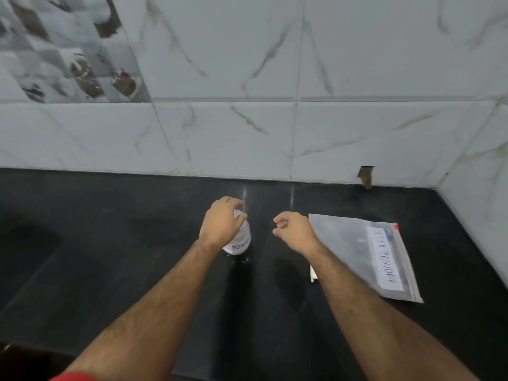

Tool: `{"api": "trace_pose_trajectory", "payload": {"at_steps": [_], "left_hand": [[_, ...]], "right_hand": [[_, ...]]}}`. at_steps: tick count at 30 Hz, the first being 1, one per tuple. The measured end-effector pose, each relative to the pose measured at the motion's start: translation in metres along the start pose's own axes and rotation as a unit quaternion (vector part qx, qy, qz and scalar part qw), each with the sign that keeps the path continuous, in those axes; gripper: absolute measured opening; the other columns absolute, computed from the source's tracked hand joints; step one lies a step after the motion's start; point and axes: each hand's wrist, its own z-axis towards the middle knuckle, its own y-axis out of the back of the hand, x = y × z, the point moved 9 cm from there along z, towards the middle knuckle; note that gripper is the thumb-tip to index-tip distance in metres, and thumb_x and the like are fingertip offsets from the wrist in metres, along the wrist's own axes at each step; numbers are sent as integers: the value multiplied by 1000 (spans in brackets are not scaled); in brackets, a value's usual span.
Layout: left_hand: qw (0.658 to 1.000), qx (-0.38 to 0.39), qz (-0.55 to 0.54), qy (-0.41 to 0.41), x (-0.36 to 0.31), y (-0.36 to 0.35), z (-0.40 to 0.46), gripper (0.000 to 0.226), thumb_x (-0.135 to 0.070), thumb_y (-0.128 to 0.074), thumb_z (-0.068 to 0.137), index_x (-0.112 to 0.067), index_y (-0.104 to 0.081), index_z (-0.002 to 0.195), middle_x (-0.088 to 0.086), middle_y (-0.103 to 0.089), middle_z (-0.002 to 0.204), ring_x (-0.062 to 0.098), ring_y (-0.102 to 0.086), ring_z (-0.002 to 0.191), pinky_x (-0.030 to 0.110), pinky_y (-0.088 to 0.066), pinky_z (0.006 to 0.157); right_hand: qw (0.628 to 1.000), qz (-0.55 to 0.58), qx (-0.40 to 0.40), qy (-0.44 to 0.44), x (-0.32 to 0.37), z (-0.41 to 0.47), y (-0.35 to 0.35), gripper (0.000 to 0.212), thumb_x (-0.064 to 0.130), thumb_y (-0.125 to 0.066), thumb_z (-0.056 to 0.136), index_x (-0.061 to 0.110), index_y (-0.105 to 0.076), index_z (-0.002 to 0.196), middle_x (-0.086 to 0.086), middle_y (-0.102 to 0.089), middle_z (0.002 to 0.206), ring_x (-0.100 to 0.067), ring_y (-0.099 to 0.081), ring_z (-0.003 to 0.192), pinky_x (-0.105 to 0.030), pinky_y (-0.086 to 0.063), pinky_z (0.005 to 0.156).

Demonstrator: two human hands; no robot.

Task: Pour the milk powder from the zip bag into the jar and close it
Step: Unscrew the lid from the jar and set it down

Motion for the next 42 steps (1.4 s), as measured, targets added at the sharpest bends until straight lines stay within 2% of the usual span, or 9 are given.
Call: {"api": "trace_pose_trajectory", "payload": {"at_steps": [6, 10, 18, 23, 27, 30, 35, 38, 42], "left_hand": [[990, 136, -24, 32, 55, -16, -5, 83, -34, -77, 82, -10, -38, 151, 8, -38, 158, 24, -33, 146, 37, -29, 119], [985, 159, -63, 33, 67, -27, -2, 98, -30, -84, 75, -13, -30, 155, 5, -32, 162, 22, -31, 148, 38, -28, 120], [985, 139, -104, 19, 66, -33, 3, 97, -35, -84, 70, -14, -37, 152, 4, -46, 153, 23, -47, 136, 31, -39, 105], [974, 127, -186, 37, 56, -24, 9, 97, -41, -81, 70, -13, -38, 152, 4, -46, 153, 22, -49, 135, 35, -45, 106], [925, 189, -318, 90, 45, -32, 6, 93, -46, -76, 73, -5, -40, 148, 14, -56, 142, 26, -64, 117, 34, -58, 82], [903, 245, -337, 105, 38, -38, -1, 98, -57, -72, 74, -13, -33, 153, 7, -60, 137, 21, -67, 112, 46, -56, 96], [873, 296, -384, 48, 16, -33, -4, 92, -67, -69, 68, -30, -43, 148, -14, -64, 125, 15, -67, 114, 45, -51, 104], [854, 278, -438, 47, 7, -32, -2, 74, -60, -76, 62, -33, -59, 129, -6, -76, 110, 14, -74, 99, 37, -58, 91], [843, 273, -460, 62, -6, -36, -4, 71, -53, -81, 57, -27, -64, 121, 3, -77, 103, 16, -77, 83, 26, -58, 64]], "right_hand": [[998, -9, 57, -2, 19, 11, -66, 77, 16, -83, 77, 16, -48, 145, -9, -59, 142, -23, -57, 128, -31, -46, 101], [998, 7, 68, -6, 24, 13, -90, 83, 10, -83, 72, 13, -43, 145, -7, -59, 140, -24, -57, 125, -28, -45, 93], [994, 88, 61, 4, 23, 3, -95, 78, 13, -83, 70, 23, -48, 139, 13, -59, 119, -11, -58, 114, -10, -41, 76], [966, 246, 75, 31, 29, -13, -84, 86, 20, -91, 62, 29, -47, 136, 6, -65, 130, -13, -64, 118, -35, -55, 97], [962, 265, 64, 34, 40, -28, -67, 84, 30, -92, 58, 38, -47, 129, 15, -67, 114, -1, -67, 104, -20, -57, 78], [962, 268, 51, 8, 38, -39, -57, 73, 34, -90, 58, 37, -50, 120, 10, -67, 113, 1, -68, 97, -16, -56, 70], [951, 297, 90, -4, 43, -58, -56, 66, 41, -87, 58, 38, -55, 116, 8, -73, 110, -15, -71, 104, -28, -60, 77], [942, 314, 116, 4, 51, -69, -57, 58, 37, -86, 63, 40, -59, 114, 10, -74, 106, -16, -70, 107, -31, -60, 78], [936, 337, 102, -27, 49, -75, -61, 71, 36, -86, 64, 24, -58, 127, -8, -70, 119, -27, -68, 112, -44, -62, 83]]}}
